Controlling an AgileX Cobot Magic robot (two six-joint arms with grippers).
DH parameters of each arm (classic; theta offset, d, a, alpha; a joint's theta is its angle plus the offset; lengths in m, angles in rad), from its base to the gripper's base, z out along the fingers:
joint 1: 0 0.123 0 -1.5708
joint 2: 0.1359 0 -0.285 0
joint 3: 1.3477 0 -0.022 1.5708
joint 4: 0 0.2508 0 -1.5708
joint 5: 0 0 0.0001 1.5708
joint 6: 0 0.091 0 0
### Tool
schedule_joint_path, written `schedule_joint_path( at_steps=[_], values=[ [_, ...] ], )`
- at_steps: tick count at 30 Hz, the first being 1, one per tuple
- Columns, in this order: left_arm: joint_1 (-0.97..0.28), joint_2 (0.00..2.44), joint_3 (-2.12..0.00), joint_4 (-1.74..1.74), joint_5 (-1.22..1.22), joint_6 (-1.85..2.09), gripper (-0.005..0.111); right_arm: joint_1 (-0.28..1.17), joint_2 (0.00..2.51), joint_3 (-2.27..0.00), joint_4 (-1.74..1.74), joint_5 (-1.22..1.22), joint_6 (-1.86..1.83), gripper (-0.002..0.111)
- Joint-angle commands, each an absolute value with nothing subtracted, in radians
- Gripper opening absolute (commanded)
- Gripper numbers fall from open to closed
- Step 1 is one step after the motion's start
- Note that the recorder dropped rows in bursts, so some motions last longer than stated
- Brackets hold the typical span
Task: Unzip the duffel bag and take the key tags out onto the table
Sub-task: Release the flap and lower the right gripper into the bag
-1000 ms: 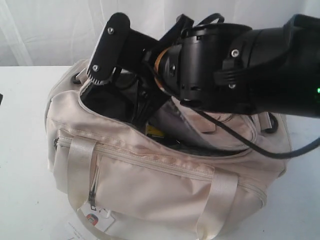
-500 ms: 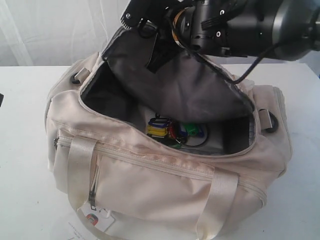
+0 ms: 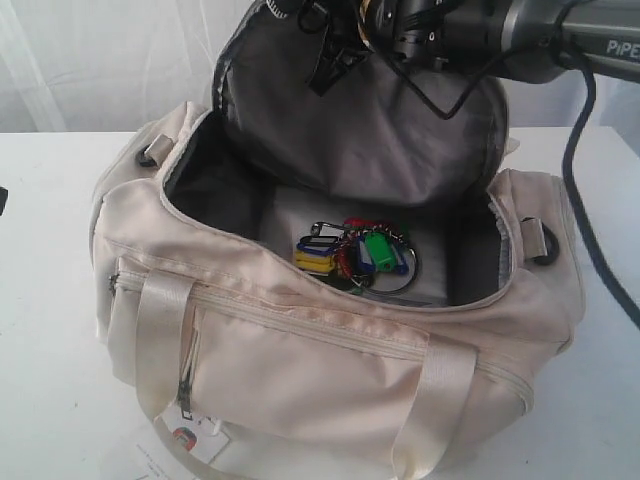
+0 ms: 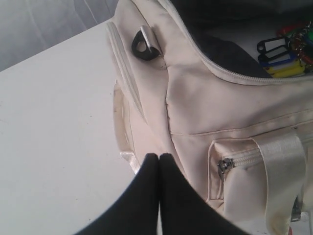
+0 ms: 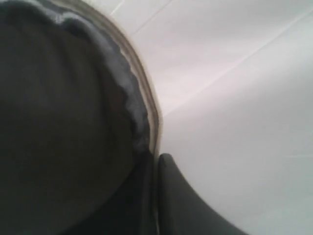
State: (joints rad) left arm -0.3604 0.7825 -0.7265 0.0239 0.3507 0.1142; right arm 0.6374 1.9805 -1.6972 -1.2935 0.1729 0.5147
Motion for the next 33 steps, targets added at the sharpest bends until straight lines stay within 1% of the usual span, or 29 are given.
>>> schedule_joint_path(
  at_steps=[1,4,11,13,19,21,22,23,25,26,27,28,33],
  values=[
    [-0.362,0.775,-0.722,0.016,0.353,0.105,0.000,0.622,2.016,-1.744,-1.309,0.174,0.518,0.000],
    [-0.362,0.775,-0.722,0.016,0.355,0.105,0.000,0.618,2.038,-1.745,-1.303,0.187,0.522,0.007],
    [-0.362,0.775,-0.722,0.016,0.357,0.105,0.000,0.618,2.082,-1.745,-1.303,0.270,0.528,0.041],
    [-0.362,0.775,-0.722,0.016,0.357,0.105,0.000,0.618,2.078,-1.746,-1.303,0.289,0.531,0.045],
    [-0.362,0.775,-0.722,0.016,0.359,0.107,0.000,0.618,1.940,-1.769,-1.303,0.367,0.599,0.045],
    [-0.362,0.775,-0.722,0.016,0.359,0.107,0.000,0.618,1.911,-1.769,-1.257,0.443,0.540,0.044],
    [-0.362,0.775,-0.722,0.016,0.359,0.107,0.000,0.628,1.904,-1.769,-1.167,0.530,0.534,0.043],
    [-0.362,0.775,-0.722,0.016,0.359,0.107,0.000,0.628,1.898,-1.767,-1.092,0.588,0.510,0.040],
    [-0.362,0.775,-0.722,0.016,0.359,0.107,0.000,0.628,1.896,-1.767,-0.903,0.679,0.321,0.030],
    [-0.362,0.775,-0.722,0.016,0.359,0.107,0.000,0.628,1.896,-1.765,-0.772,0.693,0.198,0.020],
    [-0.362,0.775,-0.722,0.016,0.359,0.107,0.000,0.628,1.896,-1.760,-0.685,0.693,0.122,0.013],
    [-0.362,0.775,-0.722,0.016,0.359,0.109,0.000,0.628,1.889,-1.755,-0.579,0.704,0.039,0.000],
    [-0.362,0.775,-0.722,0.016,0.361,0.109,0.000,0.628,1.831,-1.753,-0.248,0.805,-0.199,0.000]
  ],
)
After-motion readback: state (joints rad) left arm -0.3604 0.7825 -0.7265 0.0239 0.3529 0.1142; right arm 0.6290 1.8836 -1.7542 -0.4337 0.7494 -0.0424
